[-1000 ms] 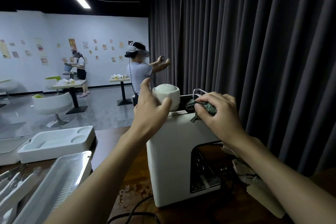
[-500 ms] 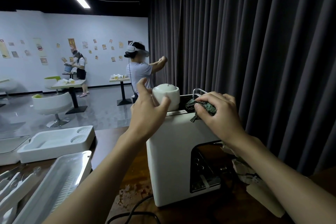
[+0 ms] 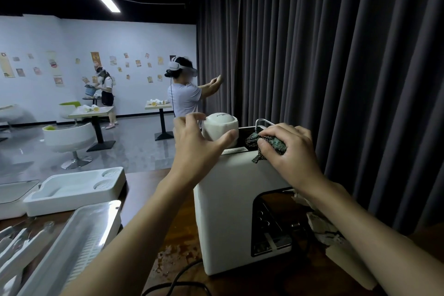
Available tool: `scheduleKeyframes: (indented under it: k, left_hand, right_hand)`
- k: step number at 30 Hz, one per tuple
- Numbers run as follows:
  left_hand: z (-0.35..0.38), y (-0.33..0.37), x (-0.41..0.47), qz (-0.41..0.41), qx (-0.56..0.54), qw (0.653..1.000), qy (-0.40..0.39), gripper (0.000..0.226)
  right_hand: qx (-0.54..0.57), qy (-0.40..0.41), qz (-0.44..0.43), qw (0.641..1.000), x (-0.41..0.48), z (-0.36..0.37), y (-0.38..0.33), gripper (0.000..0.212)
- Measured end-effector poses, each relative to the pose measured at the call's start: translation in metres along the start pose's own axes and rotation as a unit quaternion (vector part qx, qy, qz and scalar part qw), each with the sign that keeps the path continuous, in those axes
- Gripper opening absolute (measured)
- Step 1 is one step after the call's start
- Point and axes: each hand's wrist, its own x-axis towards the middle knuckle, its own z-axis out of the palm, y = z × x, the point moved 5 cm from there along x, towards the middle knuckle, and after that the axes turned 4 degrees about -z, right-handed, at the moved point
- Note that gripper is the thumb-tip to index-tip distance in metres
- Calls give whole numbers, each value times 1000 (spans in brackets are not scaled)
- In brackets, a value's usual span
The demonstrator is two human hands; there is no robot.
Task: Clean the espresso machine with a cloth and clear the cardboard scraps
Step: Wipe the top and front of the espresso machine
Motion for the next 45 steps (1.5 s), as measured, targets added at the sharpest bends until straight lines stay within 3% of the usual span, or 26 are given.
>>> scheduleKeyframes:
  k: [7, 11, 16, 21, 26, 29, 34, 38, 42, 45]
  left_hand:
    - [1, -6, 0, -2, -27, 999, -34, 77]
    - [-2, -3, 2, 1, -11, 1000, 4, 69]
    - [0, -4, -3, -18, -37, 997, -71, 61]
    - [-1, -3, -2, -7, -19, 1000, -13, 62]
    - [-4, -4, -5, 6, -23, 999, -31, 76]
    - [-5, -1, -5, 11, -15, 1000, 1, 75]
    - [-2, -3, -6, -1, -43, 998, -39, 75]
    - [-4, -3, -6, 14, -23, 1000, 5, 70]
    - [-3, -6, -3, 2, -50, 998, -48, 77]
    - [-6, -7, -6, 10, -16, 1000, -4, 71]
  right_hand:
    - [0, 1, -2, 1000, 0, 1, 0, 26]
    - [-2, 0, -2, 1000, 0, 1, 0, 27]
    - [-5, 0, -4, 1000, -1, 1, 0, 27]
    - [-6, -2, -3, 1000, -1, 1, 1, 26]
    - [-6, 5, -8, 1000, -1, 1, 1, 24]
    - [-7, 1, -7, 1000, -1, 1, 1, 25]
    - [-7, -2, -5, 1000, -1, 0, 1, 26]
    - [-11, -2, -4, 1000, -1, 0, 1, 26]
    - [-11, -5, -5, 1000, -1, 1, 0, 26]
    - [-8, -5, -5, 1000, -1, 1, 0, 26]
